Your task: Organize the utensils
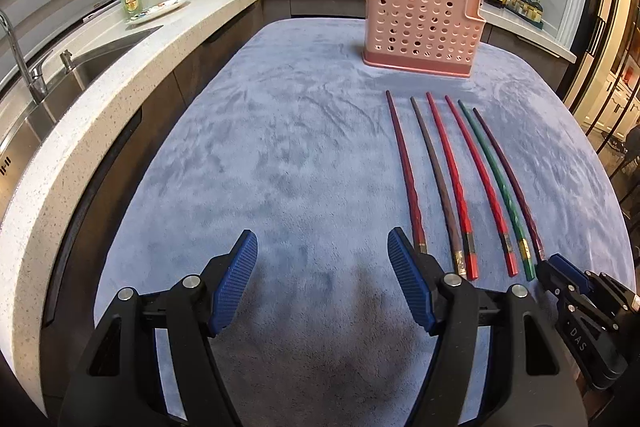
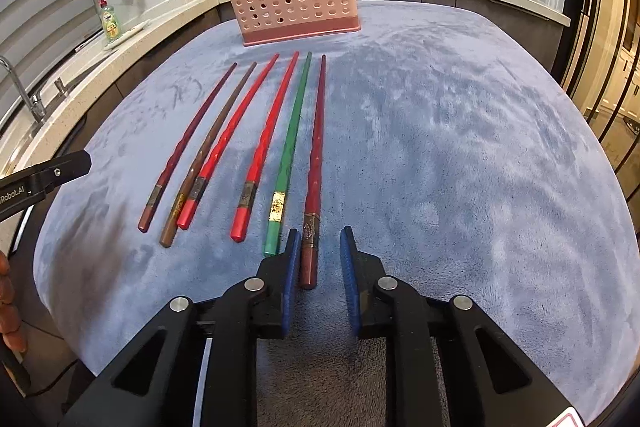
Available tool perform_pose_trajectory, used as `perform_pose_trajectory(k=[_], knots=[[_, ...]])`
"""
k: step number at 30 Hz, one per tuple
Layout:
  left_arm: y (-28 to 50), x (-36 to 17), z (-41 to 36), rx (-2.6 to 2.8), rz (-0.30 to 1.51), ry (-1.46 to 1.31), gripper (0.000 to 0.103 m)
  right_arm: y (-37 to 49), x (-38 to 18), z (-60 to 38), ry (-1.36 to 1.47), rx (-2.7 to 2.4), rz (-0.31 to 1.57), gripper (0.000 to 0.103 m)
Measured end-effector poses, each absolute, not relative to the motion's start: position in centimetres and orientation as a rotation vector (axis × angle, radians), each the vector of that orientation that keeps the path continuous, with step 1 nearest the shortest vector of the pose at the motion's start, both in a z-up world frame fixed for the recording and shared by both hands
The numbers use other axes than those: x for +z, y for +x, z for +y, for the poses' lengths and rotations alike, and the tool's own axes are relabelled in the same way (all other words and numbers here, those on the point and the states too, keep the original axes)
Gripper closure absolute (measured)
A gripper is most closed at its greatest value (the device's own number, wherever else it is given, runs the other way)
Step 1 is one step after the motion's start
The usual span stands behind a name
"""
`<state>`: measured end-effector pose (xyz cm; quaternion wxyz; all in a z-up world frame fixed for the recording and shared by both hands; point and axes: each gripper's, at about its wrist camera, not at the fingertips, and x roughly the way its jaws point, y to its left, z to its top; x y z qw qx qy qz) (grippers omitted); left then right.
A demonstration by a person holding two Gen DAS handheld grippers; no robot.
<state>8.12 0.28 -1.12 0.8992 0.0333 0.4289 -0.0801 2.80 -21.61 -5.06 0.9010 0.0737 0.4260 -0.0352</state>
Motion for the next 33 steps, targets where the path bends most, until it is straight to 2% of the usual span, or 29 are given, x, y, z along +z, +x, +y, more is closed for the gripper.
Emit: perform_pose_trajectory(k=[8, 12, 25, 33], knots=[[7.9, -2.1, -0.7, -0.184, 0.909, 0.081, 0.038, 2.8, -5.2, -22.0, 0.153, -0.09, 0.877, 0.096], [7.9, -2.5, -1.2, -0.204, 0.921, 0.076, 0.033, 2.7, -5.2, -22.2, 0.168, -0.093, 0.876, 0.096], [8.2, -4.4, -3.1, -0.264, 0.97, 0.054, 0.033, 2.3, -5.2, -22.7, 0.179, -0.093, 0.878, 0.096], [8.7, -5.7, -3.5, -0.253, 0.997, 0.07, 0.041, 2.2, -5.2, -22.7, 0.179, -0.093, 0.878, 0.096]])
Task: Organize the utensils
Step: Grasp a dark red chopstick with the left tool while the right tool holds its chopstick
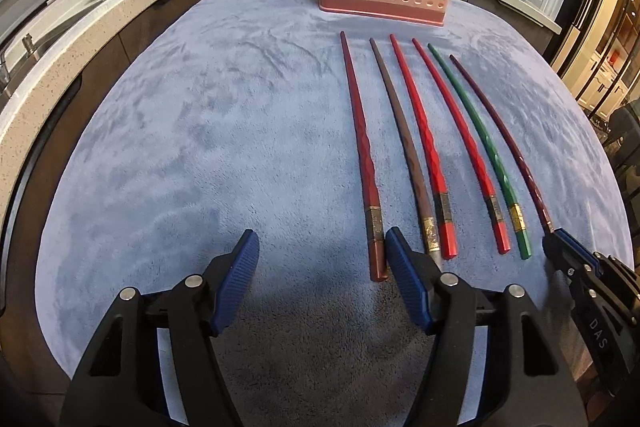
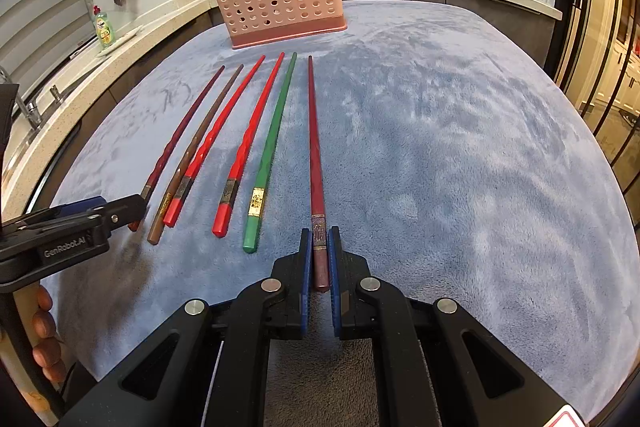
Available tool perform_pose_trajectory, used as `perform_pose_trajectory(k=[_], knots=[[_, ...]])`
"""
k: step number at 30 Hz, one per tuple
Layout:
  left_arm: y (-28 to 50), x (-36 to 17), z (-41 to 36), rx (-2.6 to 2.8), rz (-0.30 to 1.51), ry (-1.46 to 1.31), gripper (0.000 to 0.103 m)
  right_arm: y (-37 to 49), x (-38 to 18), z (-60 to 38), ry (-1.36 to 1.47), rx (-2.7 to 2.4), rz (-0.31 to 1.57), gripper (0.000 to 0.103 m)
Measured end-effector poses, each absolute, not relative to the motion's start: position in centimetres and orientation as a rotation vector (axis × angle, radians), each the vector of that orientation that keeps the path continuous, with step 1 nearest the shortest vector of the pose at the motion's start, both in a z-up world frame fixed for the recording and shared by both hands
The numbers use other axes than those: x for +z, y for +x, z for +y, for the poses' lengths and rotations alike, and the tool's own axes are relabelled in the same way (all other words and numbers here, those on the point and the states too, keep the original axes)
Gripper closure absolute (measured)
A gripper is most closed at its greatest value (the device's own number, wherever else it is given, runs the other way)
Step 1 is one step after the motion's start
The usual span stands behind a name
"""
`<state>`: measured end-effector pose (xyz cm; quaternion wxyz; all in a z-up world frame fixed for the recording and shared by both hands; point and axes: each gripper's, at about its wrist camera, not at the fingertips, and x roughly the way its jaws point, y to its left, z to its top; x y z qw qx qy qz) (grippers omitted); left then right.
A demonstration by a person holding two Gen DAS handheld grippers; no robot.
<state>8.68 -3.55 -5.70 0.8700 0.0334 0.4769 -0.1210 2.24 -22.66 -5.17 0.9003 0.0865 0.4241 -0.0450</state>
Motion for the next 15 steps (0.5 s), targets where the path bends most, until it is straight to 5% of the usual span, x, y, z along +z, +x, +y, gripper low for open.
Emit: perform_pose_trajectory(k=[5, 12, 15], knots=[[8.76, -5.81, -3.81, -0.244, 0.998, 0.093, 0.048, 2.23, -5.17, -22.62, 0.179, -0.094, 0.877, 0.096], [9.06, -5.59, -3.44, -0.254, 1.003, 0.088, 0.085, 2.17, -5.17, -22.62, 0.176, -0.093, 0.878, 0.096], [9.24, -5.45, -3.14, -0.267, 1.008, 0.078, 0.093, 2.14, -5.07, -22.6, 0.177, -0.092, 0.878, 0.096]])
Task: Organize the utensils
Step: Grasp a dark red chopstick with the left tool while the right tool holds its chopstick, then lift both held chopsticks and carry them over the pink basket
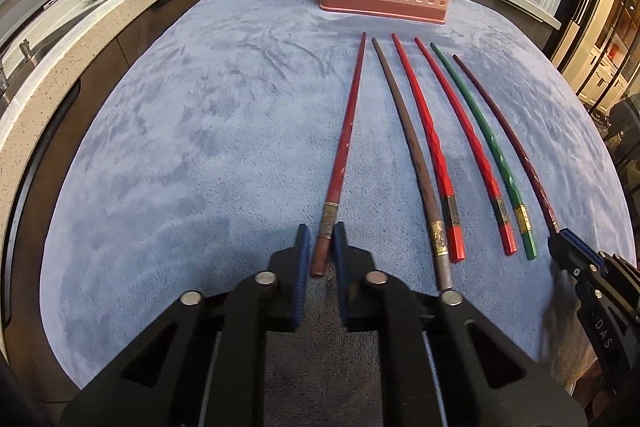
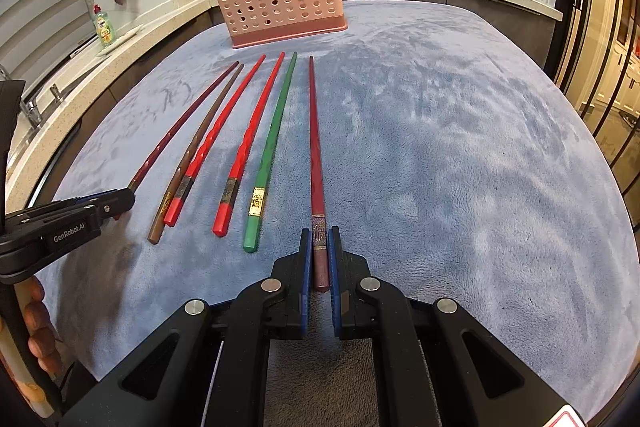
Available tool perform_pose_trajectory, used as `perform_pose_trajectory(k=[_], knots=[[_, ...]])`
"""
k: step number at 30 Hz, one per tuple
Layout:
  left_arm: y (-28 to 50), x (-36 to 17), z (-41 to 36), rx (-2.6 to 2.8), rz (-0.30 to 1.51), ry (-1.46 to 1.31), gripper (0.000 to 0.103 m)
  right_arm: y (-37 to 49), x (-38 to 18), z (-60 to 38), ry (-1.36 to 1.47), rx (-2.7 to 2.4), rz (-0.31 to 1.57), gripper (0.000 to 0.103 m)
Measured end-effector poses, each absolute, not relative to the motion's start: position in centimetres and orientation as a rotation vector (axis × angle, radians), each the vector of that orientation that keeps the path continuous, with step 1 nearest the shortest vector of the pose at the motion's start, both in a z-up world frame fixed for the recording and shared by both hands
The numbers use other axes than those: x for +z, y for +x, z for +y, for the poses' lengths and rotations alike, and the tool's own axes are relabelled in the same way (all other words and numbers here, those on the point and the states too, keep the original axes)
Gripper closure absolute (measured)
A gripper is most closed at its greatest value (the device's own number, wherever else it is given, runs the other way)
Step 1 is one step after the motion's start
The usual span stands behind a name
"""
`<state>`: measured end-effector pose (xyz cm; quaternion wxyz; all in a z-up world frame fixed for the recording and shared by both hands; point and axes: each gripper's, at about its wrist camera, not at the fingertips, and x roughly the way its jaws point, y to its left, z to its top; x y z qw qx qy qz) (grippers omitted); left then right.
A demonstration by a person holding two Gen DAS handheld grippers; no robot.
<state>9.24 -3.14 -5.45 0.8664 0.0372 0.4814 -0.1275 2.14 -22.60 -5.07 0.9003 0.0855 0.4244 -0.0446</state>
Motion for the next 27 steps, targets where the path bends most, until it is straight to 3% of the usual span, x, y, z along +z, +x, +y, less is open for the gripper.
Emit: perform_pose_trajectory(k=[12, 27], knots=[[9.1, -3.3, -1.3, -0.28, 0.987, 0.011, 0.093, 1.4, -1.5, -23.2, 0.195, -0.095, 0.81, 0.096], [9.8, 5.0, 1.5, -0.29, 0.84, -0.11, 0.096, 2.1, 8.4, -25.6, 0.218, -0.103, 0.582, 0.096]])
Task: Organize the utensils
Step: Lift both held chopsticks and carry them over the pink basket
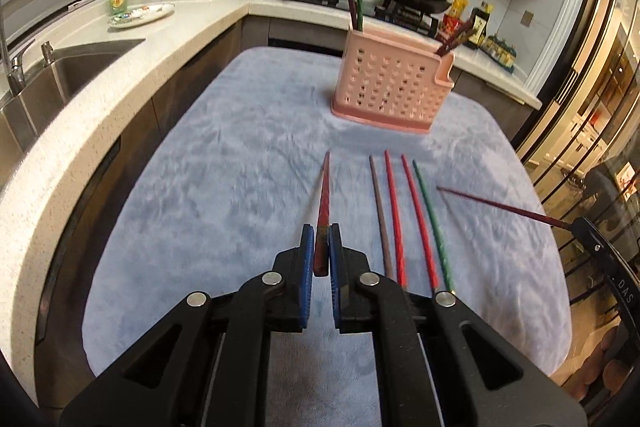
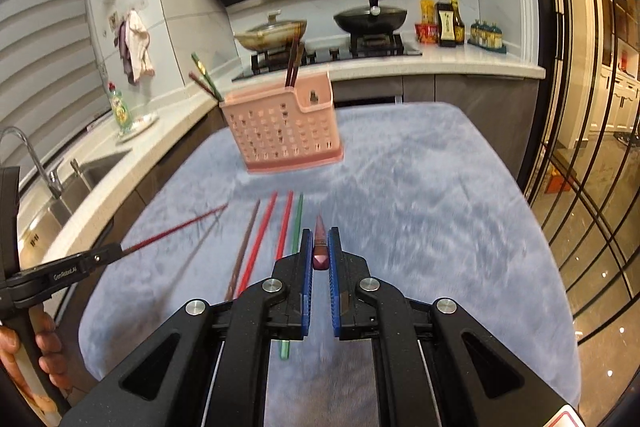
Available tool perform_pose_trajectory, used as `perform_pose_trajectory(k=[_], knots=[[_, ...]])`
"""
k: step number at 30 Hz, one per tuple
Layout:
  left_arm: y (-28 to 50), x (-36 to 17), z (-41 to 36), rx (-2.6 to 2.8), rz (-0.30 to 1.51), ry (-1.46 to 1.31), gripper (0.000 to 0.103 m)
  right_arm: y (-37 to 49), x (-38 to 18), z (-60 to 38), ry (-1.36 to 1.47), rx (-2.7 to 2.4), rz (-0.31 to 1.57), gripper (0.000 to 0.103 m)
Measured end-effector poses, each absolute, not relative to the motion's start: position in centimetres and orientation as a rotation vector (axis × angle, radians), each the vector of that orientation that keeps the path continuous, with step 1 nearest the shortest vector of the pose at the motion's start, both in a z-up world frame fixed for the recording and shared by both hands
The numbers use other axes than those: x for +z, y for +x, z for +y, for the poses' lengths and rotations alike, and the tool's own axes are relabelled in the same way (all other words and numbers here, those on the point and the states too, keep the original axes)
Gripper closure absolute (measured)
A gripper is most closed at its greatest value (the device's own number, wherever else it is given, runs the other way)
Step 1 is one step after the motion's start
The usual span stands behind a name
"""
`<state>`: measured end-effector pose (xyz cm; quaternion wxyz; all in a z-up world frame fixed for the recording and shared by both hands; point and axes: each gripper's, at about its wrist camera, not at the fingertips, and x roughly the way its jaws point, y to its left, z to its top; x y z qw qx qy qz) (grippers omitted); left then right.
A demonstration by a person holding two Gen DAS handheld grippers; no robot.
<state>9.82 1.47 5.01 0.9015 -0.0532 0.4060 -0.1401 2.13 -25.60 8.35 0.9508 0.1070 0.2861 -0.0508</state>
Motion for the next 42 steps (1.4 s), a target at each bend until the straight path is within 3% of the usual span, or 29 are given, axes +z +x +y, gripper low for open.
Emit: perform_pose_trajectory(k=[24, 42], knots=[[16.9, 15.0, -0.3, -0.307, 0.648, -0.109, 0.096, 8.3, 16.7, -27.4, 0.259, -0.073, 0.409, 0.096], [24.8, 26.8, -4.3, -0.352, 0.377, -0.152, 0.096, 21.4, 26.7, -28.3, 0.324, -0.006, 0.234, 0.096]])
